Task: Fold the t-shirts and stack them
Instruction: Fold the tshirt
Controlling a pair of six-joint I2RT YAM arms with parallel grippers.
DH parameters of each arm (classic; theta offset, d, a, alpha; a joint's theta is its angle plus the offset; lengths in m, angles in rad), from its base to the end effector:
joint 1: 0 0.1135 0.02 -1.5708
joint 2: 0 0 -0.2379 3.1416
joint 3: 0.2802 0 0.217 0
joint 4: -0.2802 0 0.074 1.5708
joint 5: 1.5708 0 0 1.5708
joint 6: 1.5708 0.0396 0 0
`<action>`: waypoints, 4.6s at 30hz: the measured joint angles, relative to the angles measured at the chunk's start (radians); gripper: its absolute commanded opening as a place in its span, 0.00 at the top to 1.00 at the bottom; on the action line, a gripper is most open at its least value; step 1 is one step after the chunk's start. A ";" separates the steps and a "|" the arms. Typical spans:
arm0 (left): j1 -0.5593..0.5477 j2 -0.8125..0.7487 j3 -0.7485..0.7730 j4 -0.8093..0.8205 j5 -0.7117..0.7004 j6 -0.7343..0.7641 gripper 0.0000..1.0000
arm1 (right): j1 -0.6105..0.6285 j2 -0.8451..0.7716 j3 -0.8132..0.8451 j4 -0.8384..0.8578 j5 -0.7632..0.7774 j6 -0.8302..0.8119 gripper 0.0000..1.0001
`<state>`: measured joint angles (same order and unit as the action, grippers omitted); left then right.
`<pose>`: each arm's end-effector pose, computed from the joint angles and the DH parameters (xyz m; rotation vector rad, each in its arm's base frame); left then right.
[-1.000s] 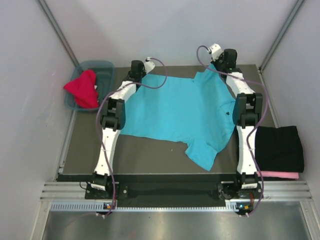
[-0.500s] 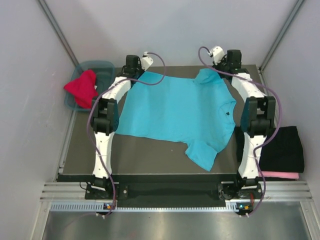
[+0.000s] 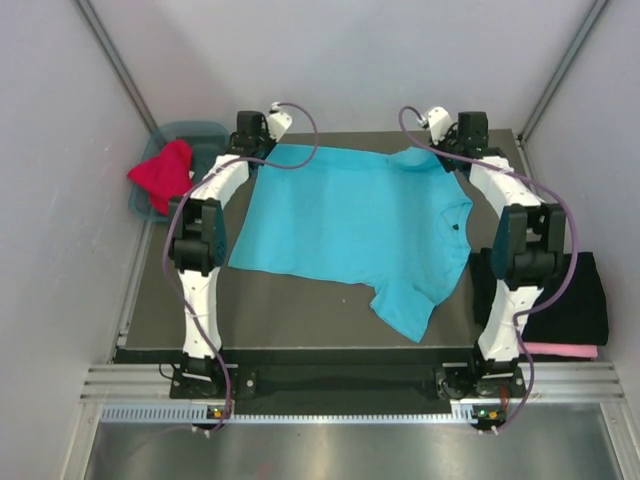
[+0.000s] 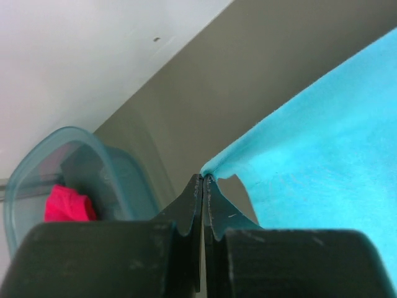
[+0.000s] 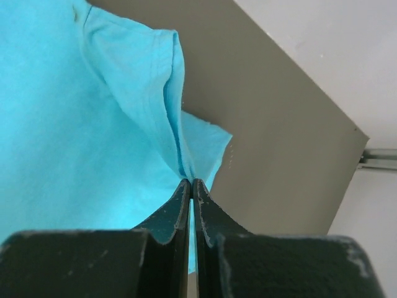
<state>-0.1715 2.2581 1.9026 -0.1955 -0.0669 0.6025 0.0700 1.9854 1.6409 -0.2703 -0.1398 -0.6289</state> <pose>0.4774 -0.0800 0.2216 0.7696 1.9944 0.3254 0.4234 0.0352 0.2520 -0.8214 2.0231 -0.1650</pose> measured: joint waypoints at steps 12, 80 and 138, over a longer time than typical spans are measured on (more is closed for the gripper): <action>0.014 -0.045 -0.010 -0.007 0.035 -0.010 1.00 | -0.005 -0.106 -0.097 -0.014 0.000 0.001 1.00; 0.046 -0.310 -0.312 -0.208 0.235 -0.077 0.61 | -0.013 -0.214 -0.241 -0.291 -0.250 0.065 0.70; 0.039 -0.080 -0.134 -0.412 0.293 -0.190 0.87 | 0.096 -0.116 -0.113 -0.436 -0.167 0.117 0.80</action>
<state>-0.1329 2.1777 1.7691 -0.6079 0.2260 0.4122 0.1658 1.8694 1.5280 -0.7067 -0.3073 -0.5117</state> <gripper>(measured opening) 0.122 0.200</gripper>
